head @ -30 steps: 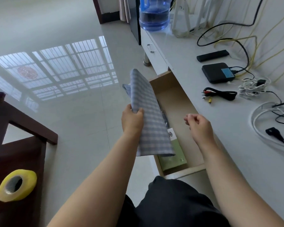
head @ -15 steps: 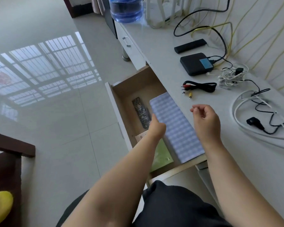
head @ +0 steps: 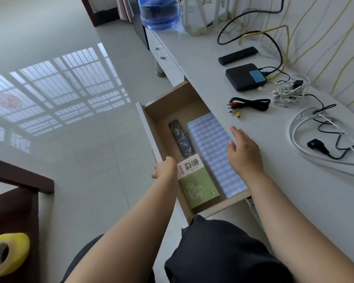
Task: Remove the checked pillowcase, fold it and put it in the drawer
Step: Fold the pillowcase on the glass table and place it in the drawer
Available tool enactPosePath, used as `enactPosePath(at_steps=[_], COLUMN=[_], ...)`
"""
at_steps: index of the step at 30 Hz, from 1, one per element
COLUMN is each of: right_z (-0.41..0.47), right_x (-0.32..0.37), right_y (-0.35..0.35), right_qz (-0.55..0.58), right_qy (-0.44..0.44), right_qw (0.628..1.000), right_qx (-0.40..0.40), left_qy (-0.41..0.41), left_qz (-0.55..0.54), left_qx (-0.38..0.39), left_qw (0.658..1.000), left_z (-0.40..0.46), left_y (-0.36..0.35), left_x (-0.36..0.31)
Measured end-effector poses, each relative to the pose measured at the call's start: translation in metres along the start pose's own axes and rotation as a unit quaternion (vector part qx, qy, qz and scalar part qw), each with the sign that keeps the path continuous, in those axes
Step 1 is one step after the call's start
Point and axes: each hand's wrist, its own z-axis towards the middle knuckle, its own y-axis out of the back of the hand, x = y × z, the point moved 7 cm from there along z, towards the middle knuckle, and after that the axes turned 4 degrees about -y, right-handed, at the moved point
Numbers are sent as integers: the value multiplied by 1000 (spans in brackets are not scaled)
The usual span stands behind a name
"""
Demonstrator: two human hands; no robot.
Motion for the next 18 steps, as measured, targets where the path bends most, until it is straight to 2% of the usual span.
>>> enactPosePath(at_steps=[4, 8, 12, 18], right_z=[3, 5, 5, 0], right_x=[-1, -4, -2, 3], right_y=[5, 4, 6, 9], right_qz=[145, 191, 224, 263], right_qy=[-83, -114, -124, -121], right_qw=[984, 968, 954, 937], right_qx=[54, 114, 154, 195], left_qy=[-18, -35, -83, -95], left_qz=[-63, -126, -97, -38], left_qx=[28, 87, 134, 168], left_qw=[997, 988, 983, 980], left_z=[-13, -29, -29, -26], left_y=[5, 9, 14, 14], left_x=[-9, -24, -37, -46])
